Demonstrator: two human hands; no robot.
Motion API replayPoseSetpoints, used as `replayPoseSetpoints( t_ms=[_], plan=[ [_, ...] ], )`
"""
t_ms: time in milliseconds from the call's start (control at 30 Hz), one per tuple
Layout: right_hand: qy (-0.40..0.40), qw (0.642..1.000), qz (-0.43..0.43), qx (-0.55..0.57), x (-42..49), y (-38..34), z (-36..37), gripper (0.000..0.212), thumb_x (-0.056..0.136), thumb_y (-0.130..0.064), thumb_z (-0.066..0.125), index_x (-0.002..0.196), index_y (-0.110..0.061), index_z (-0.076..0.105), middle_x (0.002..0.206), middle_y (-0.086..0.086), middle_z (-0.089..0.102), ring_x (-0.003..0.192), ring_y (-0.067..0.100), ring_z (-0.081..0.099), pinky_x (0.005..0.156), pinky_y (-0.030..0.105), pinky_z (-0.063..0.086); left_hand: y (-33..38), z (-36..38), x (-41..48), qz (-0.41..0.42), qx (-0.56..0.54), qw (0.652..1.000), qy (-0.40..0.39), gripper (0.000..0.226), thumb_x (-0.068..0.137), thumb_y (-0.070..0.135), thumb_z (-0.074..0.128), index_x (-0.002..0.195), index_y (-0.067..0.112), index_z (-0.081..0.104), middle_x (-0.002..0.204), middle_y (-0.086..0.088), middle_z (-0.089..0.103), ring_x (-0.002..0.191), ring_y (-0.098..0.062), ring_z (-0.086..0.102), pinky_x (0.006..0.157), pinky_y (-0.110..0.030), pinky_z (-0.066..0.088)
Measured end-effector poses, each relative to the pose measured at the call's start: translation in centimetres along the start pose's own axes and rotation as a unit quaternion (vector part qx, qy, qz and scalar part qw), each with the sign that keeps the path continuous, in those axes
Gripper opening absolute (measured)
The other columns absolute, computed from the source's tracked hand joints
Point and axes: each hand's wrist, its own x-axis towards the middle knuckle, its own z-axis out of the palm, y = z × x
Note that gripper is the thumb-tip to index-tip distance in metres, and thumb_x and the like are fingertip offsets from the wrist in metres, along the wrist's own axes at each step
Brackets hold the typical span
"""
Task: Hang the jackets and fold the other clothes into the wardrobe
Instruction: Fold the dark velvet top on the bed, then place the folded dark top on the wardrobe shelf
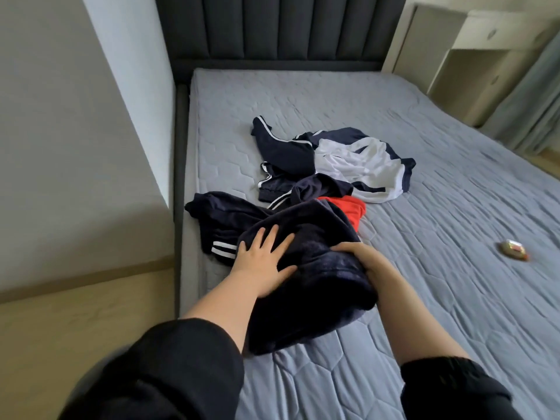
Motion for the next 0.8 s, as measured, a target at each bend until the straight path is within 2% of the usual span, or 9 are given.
replayPoseSetpoints(
  t_ms=[100, 233, 300, 367, 467, 533, 667, 800],
  plan=[
    [0.008, 0.998, -0.061, -0.001, -1.8, -3.2, 3.8, 0.04, 0.065, -0.006, 0.077, 0.102, 0.005, 0.066, 0.094, 0.023, 0.071, 0.077, 0.032, 0.067, 0.078, 0.043, 0.056, -3.3, -2.2, -1.2, -0.027, -0.045, 0.999, 0.011, 0.067, 0.096, 0.059, 0.023, 0.147, 0.04, -0.017, 0.159, 0.002, -0.016, 0.148, -0.024, -0.003, 0.117, -0.048, 0.011],
    [0.009, 0.983, -0.176, -0.059, -4.3, -7.3, 11.3, 0.032, 0.06, -0.002, 0.081, 0.088, 0.001, 0.068, 0.078, 0.015, 0.071, 0.065, 0.026, 0.067, 0.063, 0.033, 0.058, -8.1, -4.3, -3.7, -0.092, -0.138, 0.984, 0.066, 0.068, 0.1, 0.042, 0.032, 0.15, 0.033, -0.012, 0.16, -0.001, -0.013, 0.146, -0.027, 0.012, 0.117, -0.041, 0.021],
    [-0.012, 0.967, -0.233, -0.104, -5.1, -8.6, 15.7, 0.031, 0.058, -0.005, 0.082, 0.086, -0.001, 0.069, 0.085, 0.017, 0.071, 0.075, 0.028, 0.068, 0.073, 0.038, 0.058, -10.8, -5.3, -5.5, -0.133, -0.177, 0.969, 0.106, 0.068, 0.1, 0.035, 0.034, 0.15, 0.031, -0.013, 0.16, -0.002, -0.013, 0.144, -0.029, 0.02, 0.114, -0.04, 0.027],
    [-0.047, 0.951, -0.267, -0.148, -6.1, -9.8, 20.4, 0.031, 0.057, -0.01, 0.083, 0.083, -0.002, 0.069, 0.084, 0.016, 0.071, 0.078, 0.03, 0.068, 0.074, 0.041, 0.057, -14.0, -5.9, -7.8, -0.181, -0.205, 0.951, 0.142, 0.069, 0.1, 0.032, 0.033, 0.15, 0.031, -0.015, 0.16, -0.002, -0.015, 0.138, -0.034, 0.031, 0.108, -0.042, 0.034],
    [-0.109, 0.93, -0.298, -0.187, -7.4, -10.2, 28.2, 0.031, 0.057, -0.013, 0.082, 0.084, -0.005, 0.068, 0.078, 0.01, 0.071, 0.069, 0.023, 0.068, 0.059, 0.031, 0.056, -19.3, -5.7, -12.2, -0.26, -0.216, 0.924, 0.179, 0.069, 0.1, 0.034, 0.033, 0.15, 0.03, -0.016, 0.16, -0.002, -0.012, 0.131, -0.038, 0.039, 0.102, -0.045, 0.039],
    [-0.151, 0.915, -0.314, -0.206, -8.1, -9.0, 34.2, 0.031, 0.058, -0.014, 0.082, 0.085, -0.009, 0.067, 0.074, 0.005, 0.07, 0.065, 0.019, 0.067, 0.054, 0.026, 0.052, -22.9, -4.9, -15.5, -0.317, -0.228, 0.898, 0.203, 0.07, 0.1, 0.033, 0.034, 0.15, 0.029, -0.014, 0.161, 0.0, -0.008, 0.131, -0.037, 0.038, 0.1, -0.044, 0.041],
    [-0.244, 0.886, -0.313, -0.238, -10.6, -2.9, 49.2, 0.033, 0.058, -0.016, 0.079, 0.088, -0.014, 0.065, 0.076, 0.001, 0.068, 0.068, 0.02, 0.067, 0.053, 0.026, 0.049, -31.9, -1.9, -25.1, -0.438, -0.293, 0.811, 0.253, 0.066, 0.095, 0.045, 0.025, 0.15, 0.035, -0.009, 0.16, 0.008, -0.003, 0.138, -0.029, 0.031, 0.106, -0.043, 0.036],
    [-0.328, 0.857, -0.29, -0.271, -15.5, 3.4, 64.0, 0.035, 0.06, -0.015, 0.079, 0.092, -0.015, 0.062, 0.079, -0.001, 0.067, 0.072, 0.019, 0.065, 0.056, 0.024, 0.048, -41.8, 1.3, -37.2, -0.519, -0.274, 0.773, 0.243, 0.074, 0.097, 0.036, 0.04, 0.152, 0.025, -0.009, 0.16, -0.001, -0.003, 0.134, -0.03, 0.035, 0.105, -0.044, 0.038]
  ],
)
